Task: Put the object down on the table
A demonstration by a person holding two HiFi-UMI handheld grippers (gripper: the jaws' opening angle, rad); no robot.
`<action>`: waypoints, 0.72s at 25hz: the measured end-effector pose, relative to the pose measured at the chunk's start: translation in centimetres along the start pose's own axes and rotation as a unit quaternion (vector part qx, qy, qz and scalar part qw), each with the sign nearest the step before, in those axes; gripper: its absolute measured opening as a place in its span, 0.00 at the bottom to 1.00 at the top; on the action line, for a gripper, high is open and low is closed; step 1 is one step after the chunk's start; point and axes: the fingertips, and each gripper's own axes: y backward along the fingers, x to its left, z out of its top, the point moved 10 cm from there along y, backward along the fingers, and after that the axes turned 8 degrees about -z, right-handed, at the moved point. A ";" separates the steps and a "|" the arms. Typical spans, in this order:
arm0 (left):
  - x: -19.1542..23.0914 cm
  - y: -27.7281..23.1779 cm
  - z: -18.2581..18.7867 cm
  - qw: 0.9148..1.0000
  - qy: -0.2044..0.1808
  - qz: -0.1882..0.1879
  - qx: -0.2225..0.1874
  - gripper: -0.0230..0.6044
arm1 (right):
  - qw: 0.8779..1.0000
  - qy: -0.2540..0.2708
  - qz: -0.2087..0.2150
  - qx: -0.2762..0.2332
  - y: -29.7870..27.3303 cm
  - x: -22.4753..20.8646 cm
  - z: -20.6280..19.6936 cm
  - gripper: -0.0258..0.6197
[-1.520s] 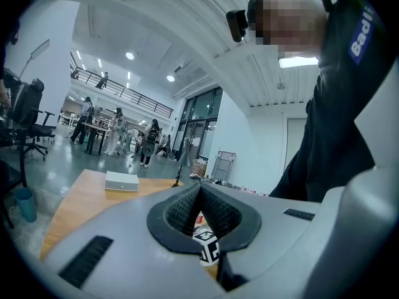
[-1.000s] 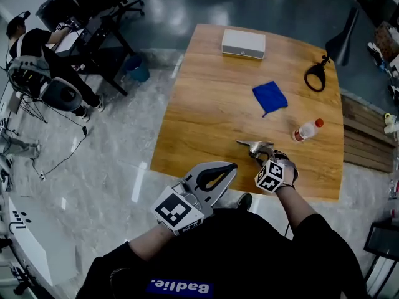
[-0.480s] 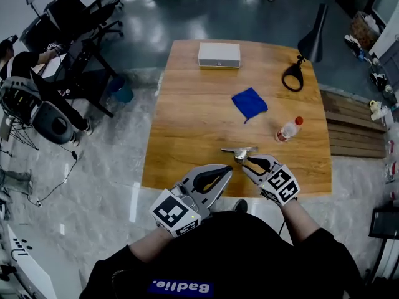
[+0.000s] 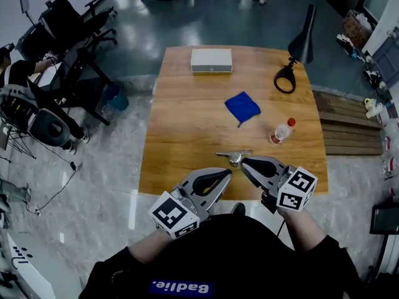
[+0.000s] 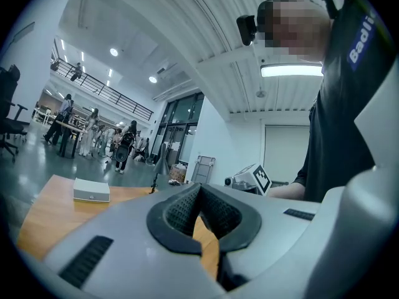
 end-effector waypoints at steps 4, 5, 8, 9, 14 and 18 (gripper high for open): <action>-0.2 -0.2 0.1 1.000 0.001 0.000 -0.001 0.05 | 1.000 -0.001 0.022 -0.022 0.4 1.2 1.3 0.05; -0.3 -0.2 0.1 1.000 0.000 0.001 -0.001 0.05 | 0.999 0.004 0.027 -0.026 0.5 1.5 1.6 0.05; -0.3 -0.2 0.2 1.000 0.000 0.003 0.000 0.05 | 0.998 0.021 0.036 -0.036 0.7 2.2 2.3 0.05; -0.2 -0.1 0.2 1.000 -0.001 0.003 0.001 0.05 | 0.998 0.025 0.038 -0.038 0.6 2.3 2.5 0.05; -0.1 0.0 0.2 1.000 0.000 0.008 0.000 0.05 | 0.997 0.036 0.044 -0.043 0.5 2.7 3.0 0.05; 0.0 0.3 0.3 1.000 0.000 0.011 -0.001 0.05 | 0.997 0.041 0.050 -0.041 0.3 3.3 3.3 0.05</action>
